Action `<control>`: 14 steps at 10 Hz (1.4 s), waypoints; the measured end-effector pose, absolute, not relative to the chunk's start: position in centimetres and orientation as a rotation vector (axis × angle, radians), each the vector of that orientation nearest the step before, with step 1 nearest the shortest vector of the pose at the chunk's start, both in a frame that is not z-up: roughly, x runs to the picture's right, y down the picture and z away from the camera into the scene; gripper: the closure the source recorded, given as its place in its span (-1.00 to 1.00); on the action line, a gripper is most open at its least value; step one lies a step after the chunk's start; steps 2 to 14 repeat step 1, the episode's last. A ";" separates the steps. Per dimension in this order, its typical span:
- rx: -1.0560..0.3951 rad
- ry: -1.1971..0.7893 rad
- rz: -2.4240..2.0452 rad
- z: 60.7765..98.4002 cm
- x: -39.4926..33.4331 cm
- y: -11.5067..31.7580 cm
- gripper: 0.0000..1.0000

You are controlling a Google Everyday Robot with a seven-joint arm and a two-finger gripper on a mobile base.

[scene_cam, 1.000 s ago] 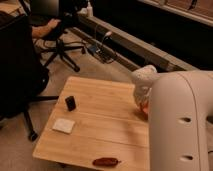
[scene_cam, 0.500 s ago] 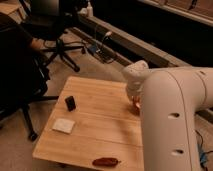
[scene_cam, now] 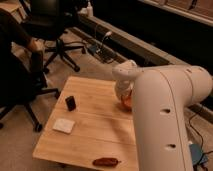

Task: Drag the ceramic bowl in a circle

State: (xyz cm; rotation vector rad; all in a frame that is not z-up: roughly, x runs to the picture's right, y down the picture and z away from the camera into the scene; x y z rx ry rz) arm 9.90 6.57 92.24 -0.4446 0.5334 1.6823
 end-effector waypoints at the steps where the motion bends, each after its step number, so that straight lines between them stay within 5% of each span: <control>1: -0.460 0.527 1.674 92.3 9.1 6.7 1.00; 14: -0.460 0.527 1.674 92.3 9.1 6.7 1.00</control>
